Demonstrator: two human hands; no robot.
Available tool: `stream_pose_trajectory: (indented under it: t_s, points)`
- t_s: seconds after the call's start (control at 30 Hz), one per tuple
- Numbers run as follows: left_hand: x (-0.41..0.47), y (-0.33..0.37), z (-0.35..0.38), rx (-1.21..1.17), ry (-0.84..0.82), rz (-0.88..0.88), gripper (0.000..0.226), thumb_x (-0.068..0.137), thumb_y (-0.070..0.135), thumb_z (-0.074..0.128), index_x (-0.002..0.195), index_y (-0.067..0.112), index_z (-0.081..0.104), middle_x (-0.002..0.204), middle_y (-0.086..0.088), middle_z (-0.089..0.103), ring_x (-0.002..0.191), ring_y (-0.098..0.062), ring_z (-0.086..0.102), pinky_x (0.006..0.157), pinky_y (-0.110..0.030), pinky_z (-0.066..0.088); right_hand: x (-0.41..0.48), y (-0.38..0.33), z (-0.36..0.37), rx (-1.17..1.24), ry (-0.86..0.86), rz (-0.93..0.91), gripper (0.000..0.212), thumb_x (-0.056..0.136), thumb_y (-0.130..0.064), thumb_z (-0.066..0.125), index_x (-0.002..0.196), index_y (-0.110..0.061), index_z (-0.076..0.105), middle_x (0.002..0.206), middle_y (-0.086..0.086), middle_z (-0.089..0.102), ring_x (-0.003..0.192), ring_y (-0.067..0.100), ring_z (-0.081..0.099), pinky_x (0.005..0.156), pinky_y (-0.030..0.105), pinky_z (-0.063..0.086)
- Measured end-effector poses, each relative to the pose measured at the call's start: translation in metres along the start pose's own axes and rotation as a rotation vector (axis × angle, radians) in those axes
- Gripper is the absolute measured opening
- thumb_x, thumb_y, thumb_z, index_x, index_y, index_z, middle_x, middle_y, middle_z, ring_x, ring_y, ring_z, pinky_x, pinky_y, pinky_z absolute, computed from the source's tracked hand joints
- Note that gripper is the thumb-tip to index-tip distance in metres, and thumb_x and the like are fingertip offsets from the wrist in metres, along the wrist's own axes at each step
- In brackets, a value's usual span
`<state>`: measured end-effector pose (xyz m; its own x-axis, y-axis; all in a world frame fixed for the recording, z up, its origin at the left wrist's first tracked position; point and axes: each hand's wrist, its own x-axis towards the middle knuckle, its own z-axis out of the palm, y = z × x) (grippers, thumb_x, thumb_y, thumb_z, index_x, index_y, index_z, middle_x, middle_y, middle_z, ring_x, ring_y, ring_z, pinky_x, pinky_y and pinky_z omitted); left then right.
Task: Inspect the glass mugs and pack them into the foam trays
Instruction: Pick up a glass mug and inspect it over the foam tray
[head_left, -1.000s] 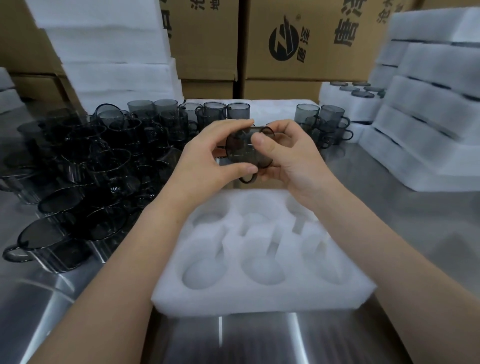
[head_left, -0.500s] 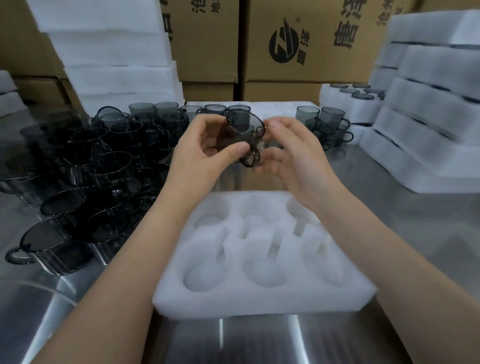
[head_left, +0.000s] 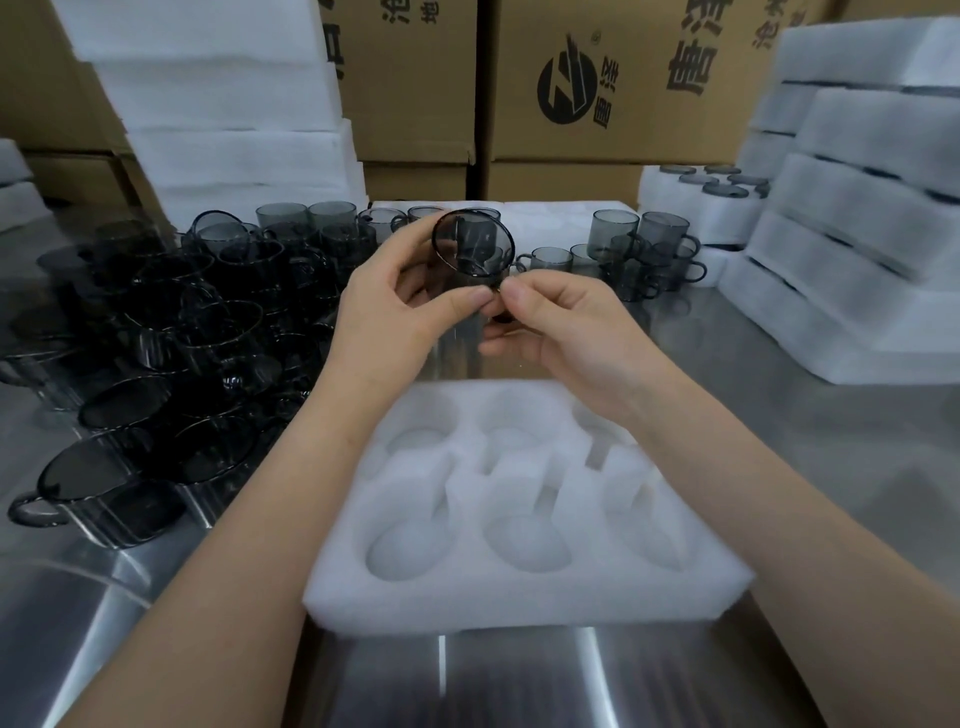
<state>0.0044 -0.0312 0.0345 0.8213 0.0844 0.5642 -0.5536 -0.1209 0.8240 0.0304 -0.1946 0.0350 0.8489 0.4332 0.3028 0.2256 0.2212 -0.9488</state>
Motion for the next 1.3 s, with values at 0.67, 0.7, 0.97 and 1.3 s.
stream_pose_trajectory:
  t_s: [0.67, 0.7, 0.97, 1.3]
  points:
    - [-0.001, 0.002, 0.004, 0.022, -0.014, -0.195, 0.033, 0.08, 0.037, 0.069, 0.099, 0.01, 0.063, 0.093, -0.027, 0.069, 0.083, -0.034, 0.072, 0.071, -0.04, 0.061, -0.008, -0.015, 0.008, -0.487, 0.149, -0.29, 0.027, 0.097, -0.012, 0.058, 0.07, -0.016, 0.06, 0.059, -0.014, 0.052, 0.046, 0.004, 0.044, 0.053, 0.018, 0.038]
    - [-0.001, 0.002, 0.004, 0.046, -0.014, -0.176, 0.031, 0.078, 0.037, 0.069, 0.098, 0.014, 0.062, 0.093, -0.027, 0.069, 0.087, -0.034, 0.072, 0.072, -0.041, 0.061, -0.008, -0.015, 0.008, -0.481, 0.151, -0.268, 0.03, 0.099, -0.016, 0.056, 0.069, -0.017, 0.06, 0.055, -0.015, 0.053, 0.048, 0.004, 0.043, 0.054, 0.017, 0.038]
    - [-0.004, 0.004, 0.001, 0.163, -0.024, -0.077, 0.04, 0.074, 0.036, 0.074, 0.106, 0.016, 0.06, 0.091, -0.003, 0.074, 0.094, -0.022, 0.069, 0.092, -0.05, 0.052, -0.007, -0.016, 0.008, -0.303, 0.168, -0.088, 0.046, 0.103, -0.028, 0.048, 0.063, -0.012, 0.065, 0.06, -0.003, 0.065, 0.049, 0.01, 0.054, 0.054, 0.021, 0.049]
    - [0.0, 0.008, 0.003, 0.021, -0.08, -0.145, 0.029, 0.092, 0.014, 0.064, 0.121, 0.01, 0.061, 0.11, -0.005, 0.067, 0.1, -0.018, 0.066, 0.092, -0.044, 0.055, -0.005, -0.012, 0.0, -0.08, 0.043, 0.042, 0.047, 0.087, -0.037, 0.057, 0.131, -0.023, 0.049, 0.116, 0.005, 0.064, 0.101, 0.02, 0.067, 0.084, 0.045, 0.058]
